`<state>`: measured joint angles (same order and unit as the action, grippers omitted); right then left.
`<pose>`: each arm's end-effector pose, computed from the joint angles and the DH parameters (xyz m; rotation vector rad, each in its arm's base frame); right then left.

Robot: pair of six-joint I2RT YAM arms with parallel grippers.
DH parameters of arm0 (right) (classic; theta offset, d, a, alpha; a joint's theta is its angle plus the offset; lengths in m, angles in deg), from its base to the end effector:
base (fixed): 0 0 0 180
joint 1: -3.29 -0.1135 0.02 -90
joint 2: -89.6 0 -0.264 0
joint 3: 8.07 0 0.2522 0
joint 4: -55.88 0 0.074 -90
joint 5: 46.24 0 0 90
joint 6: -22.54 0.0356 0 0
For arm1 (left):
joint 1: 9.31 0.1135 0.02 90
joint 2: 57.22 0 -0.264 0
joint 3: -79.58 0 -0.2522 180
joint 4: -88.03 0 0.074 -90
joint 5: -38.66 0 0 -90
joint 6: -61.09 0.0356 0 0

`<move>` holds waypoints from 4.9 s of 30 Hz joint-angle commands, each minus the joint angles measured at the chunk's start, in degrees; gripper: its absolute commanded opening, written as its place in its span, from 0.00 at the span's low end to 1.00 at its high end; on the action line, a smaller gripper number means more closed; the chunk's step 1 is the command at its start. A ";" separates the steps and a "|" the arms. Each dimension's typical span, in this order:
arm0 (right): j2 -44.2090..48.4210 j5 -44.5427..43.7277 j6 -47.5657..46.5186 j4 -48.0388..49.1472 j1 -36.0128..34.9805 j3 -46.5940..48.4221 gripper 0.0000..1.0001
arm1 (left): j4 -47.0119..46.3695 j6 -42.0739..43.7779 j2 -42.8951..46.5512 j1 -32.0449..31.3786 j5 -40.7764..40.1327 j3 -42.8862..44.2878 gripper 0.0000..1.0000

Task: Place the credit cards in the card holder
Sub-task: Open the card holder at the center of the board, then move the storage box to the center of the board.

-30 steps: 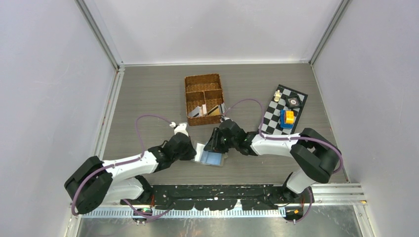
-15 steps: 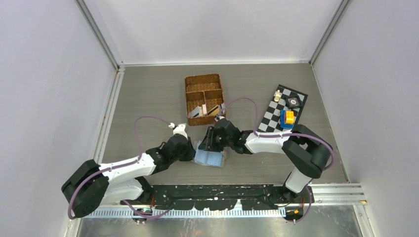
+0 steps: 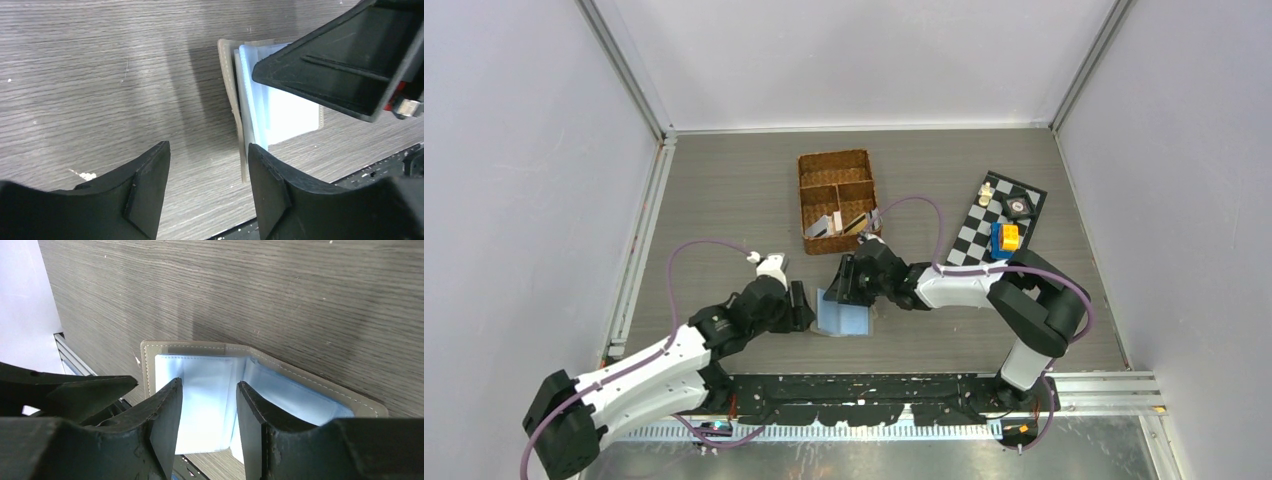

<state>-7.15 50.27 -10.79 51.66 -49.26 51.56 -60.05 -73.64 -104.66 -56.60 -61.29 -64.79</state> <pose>0.2000 0.2678 0.1512 0.0261 2.5491 1.0233 0.1179 -0.1186 0.1809 -0.0356 2.3984 -0.5919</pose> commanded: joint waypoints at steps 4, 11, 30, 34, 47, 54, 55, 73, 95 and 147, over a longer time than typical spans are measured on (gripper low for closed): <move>3.24 -1.84 -2.45 -0.84 -0.33 2.22 0.51 | 7.93 0.48 3.68 0.69 2.53 6.79 0.64; 4.44 -1.84 -3.97 -2.65 -0.41 3.23 0.52 | 5.47 2.85 -1.23 4.50 12.31 11.05 0.75; -4.80 0.29 -3.05 -0.53 -1.84 7.03 0.45 | -8.04 0.78 -9.07 12.31 19.35 -0.36 0.59; -4.96 0.44 -2.91 -0.87 -1.85 7.30 0.44 | -10.98 -0.09 -11.08 13.73 20.85 -2.22 0.52; 3.28 -6.13 -9.49 -15.35 -1.76 10.78 0.53 | -14.63 -0.37 -14.83 14.35 21.90 -3.76 0.28; 10.19 -15.55 -18.01 -30.54 2.10 16.40 0.70 | -14.46 -0.60 -13.69 14.34 22.07 -3.68 0.27; 10.55 -16.43 -18.93 -32.59 3.28 17.23 0.71 | -14.46 -0.66 -13.58 14.33 22.04 -3.67 0.27; -2.73 -15.35 -31.30 -41.65 19.59 35.11 0.75 | -14.40 -0.01 -12.46 14.33 23.31 -3.32 0.30; -19.23 -9.02 -32.30 -41.21 19.96 46.13 0.75 | -14.46 0.70 -12.54 14.38 23.97 -2.71 0.33; -14.39 -9.37 -34.01 -46.68 23.40 46.94 0.69 | -15.67 0.87 -14.47 14.35 24.70 -2.62 0.33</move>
<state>-23.17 38.81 -43.42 5.17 -26.09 96.76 -73.71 -73.49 -118.78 -42.53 -37.64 -68.14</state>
